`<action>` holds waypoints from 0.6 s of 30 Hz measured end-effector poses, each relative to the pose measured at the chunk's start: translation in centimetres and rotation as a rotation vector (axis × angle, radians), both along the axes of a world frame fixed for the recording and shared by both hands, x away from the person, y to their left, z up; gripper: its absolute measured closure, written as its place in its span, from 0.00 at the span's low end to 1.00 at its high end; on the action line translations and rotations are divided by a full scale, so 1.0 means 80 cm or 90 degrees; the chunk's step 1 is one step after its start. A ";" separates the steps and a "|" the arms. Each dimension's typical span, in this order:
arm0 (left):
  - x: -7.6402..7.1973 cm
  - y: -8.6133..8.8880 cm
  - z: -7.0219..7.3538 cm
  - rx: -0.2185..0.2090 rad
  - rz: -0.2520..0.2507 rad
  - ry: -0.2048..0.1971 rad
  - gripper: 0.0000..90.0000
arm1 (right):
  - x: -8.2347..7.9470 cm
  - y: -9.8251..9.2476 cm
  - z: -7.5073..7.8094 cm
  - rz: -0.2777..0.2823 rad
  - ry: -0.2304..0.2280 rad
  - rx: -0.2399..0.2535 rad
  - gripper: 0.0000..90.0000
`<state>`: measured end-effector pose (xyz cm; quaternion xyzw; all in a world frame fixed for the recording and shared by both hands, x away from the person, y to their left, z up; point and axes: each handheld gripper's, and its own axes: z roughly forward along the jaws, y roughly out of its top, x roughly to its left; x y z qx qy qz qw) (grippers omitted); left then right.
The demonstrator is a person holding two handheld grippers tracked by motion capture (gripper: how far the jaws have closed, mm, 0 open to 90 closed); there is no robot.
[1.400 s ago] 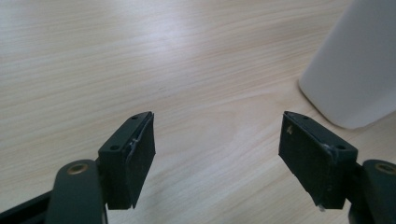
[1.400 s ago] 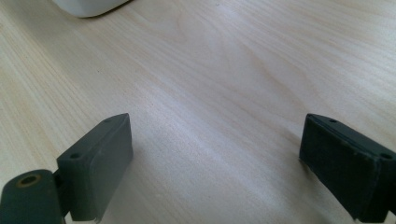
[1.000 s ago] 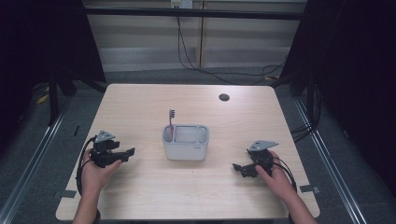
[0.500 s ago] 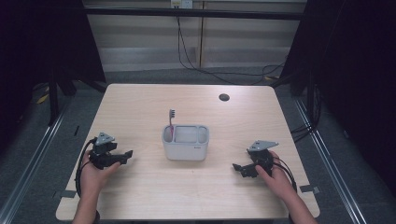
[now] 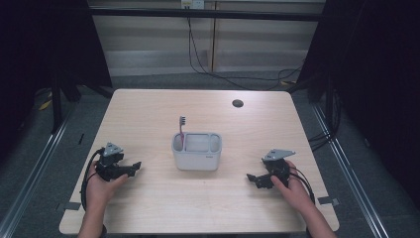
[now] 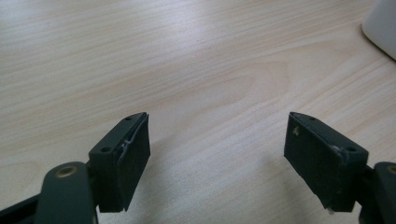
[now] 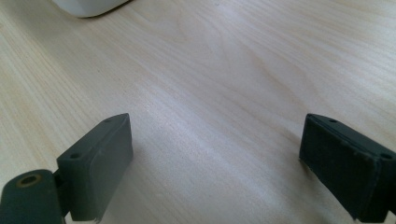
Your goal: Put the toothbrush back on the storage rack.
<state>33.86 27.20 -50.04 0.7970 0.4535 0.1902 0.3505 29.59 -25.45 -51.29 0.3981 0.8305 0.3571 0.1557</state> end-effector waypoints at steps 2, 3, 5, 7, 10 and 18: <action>0.000 0.000 -0.001 -0.003 0.002 -0.001 0.25 | 0.000 0.000 0.000 0.000 0.000 0.000 0.10; 0.000 0.000 -0.002 -0.002 0.001 0.001 0.24 | 0.000 0.000 0.000 0.000 0.000 0.000 0.10; 0.000 0.000 -0.003 0.000 0.000 0.003 0.24 | 0.000 0.000 0.000 0.000 0.000 0.000 0.10; 0.000 0.000 -0.004 0.001 -0.001 0.005 0.24 | 0.000 0.000 0.000 0.000 0.000 0.000 0.10; 0.001 0.000 -0.004 0.004 -0.003 0.005 0.24 | 0.000 0.000 0.000 0.000 0.000 0.000 0.10; 0.000 0.000 -0.007 0.004 -0.001 0.009 0.23 | 0.000 0.000 0.000 0.000 0.000 0.000 0.10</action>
